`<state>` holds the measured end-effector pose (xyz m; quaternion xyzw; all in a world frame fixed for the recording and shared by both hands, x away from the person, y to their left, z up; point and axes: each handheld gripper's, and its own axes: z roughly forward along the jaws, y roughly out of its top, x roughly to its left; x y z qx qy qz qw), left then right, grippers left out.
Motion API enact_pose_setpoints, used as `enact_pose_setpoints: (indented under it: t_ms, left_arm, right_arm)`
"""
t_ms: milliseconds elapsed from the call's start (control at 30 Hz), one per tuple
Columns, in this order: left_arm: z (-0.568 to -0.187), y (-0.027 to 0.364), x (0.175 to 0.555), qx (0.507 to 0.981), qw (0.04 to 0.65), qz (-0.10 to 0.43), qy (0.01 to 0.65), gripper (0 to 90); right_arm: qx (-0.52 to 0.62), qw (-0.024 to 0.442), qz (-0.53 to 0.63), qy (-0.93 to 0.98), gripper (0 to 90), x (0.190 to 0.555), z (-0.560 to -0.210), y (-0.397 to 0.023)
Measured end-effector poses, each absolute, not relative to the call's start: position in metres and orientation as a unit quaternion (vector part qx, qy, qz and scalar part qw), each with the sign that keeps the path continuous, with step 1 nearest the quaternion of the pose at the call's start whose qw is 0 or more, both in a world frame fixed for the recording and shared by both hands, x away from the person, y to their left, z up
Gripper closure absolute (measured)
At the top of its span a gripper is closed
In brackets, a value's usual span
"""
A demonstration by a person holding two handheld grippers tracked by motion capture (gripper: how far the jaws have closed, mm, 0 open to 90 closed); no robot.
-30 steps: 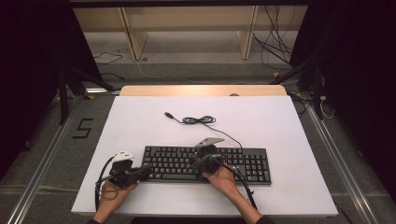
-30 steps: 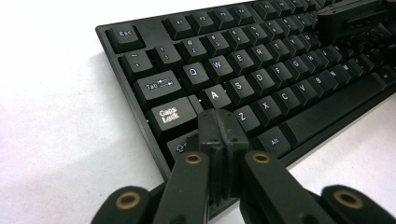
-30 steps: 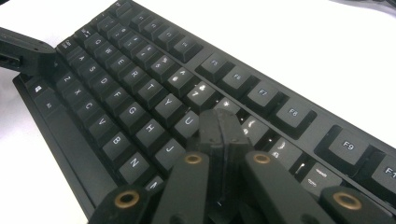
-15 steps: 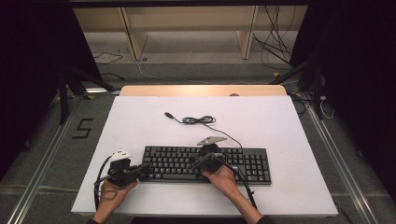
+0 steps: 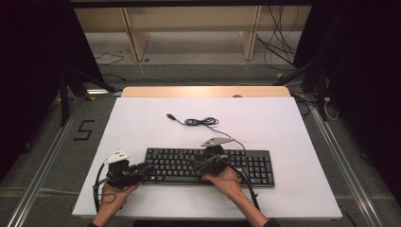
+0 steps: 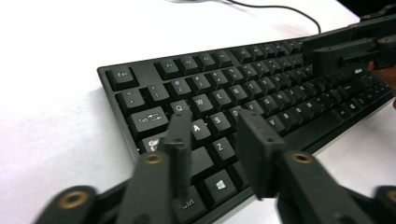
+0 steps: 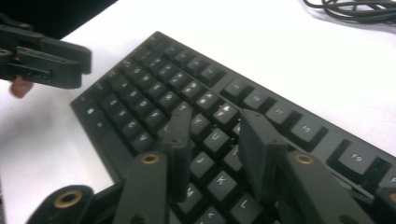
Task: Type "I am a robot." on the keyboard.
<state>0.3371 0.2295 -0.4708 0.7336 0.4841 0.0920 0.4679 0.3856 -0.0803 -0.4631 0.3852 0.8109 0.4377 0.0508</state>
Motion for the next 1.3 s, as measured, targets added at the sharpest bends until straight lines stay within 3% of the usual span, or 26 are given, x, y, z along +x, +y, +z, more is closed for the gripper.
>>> enact_pose_setpoints:
  t_ms: [200,600,1300]
  left_arm:
    - [-0.469,0.230,0.336,0.727,0.483,0.089,0.479,50.4]
    - [-0.464,0.230,0.333,0.716,0.511,0.098,0.466,36.6]
    - [-0.462,0.231,0.331,0.713,0.523,0.105,0.455,31.2]
  right_arm:
    - [0.374,0.045,0.445,0.812,49.7,0.381,-0.459,-0.080]
    - [0.353,0.037,0.451,0.819,49.0,0.369,-0.456,-0.077]
    - [0.330,0.026,0.439,0.835,84.9,0.355,-0.464,-0.071]
